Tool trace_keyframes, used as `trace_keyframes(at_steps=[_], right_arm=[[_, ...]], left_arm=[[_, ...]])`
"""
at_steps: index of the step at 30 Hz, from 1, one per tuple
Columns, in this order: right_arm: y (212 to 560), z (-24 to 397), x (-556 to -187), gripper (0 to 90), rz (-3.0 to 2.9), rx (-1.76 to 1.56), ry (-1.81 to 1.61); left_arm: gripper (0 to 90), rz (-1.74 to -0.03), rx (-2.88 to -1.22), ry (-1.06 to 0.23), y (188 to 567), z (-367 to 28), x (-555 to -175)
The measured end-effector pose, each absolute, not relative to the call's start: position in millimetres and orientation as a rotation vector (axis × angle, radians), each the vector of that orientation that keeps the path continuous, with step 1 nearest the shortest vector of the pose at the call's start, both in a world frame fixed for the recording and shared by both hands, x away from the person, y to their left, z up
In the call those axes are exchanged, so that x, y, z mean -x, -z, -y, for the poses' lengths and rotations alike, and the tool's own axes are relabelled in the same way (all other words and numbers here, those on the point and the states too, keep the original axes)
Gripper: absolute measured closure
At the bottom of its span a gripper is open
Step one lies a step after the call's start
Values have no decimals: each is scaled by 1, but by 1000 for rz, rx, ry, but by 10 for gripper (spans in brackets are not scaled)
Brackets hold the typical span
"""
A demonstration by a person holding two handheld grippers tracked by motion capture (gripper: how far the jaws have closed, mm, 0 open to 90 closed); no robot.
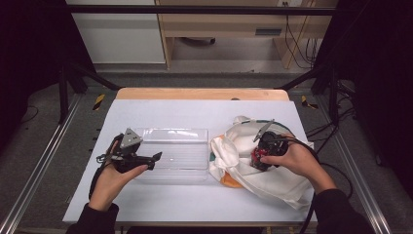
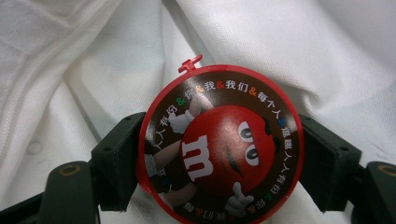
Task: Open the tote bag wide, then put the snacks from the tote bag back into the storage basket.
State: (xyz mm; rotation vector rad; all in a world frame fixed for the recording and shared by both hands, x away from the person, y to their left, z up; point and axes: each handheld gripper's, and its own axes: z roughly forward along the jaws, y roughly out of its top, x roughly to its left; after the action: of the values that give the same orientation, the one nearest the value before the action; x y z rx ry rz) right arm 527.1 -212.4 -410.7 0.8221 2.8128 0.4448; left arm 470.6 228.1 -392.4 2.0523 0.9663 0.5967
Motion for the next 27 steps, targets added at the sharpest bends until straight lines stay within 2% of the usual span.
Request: trace_keyframes(at_steps=[8, 27], right_arm=[[405, 217, -527, 254, -2772, -929, -482], [359, 216, -505, 255, -2634, -978, -551]], left_arm=[[107, -972, -2057, -597, 393, -231, -471], [107, -998, -2048, -613, 394, -238, -473]])
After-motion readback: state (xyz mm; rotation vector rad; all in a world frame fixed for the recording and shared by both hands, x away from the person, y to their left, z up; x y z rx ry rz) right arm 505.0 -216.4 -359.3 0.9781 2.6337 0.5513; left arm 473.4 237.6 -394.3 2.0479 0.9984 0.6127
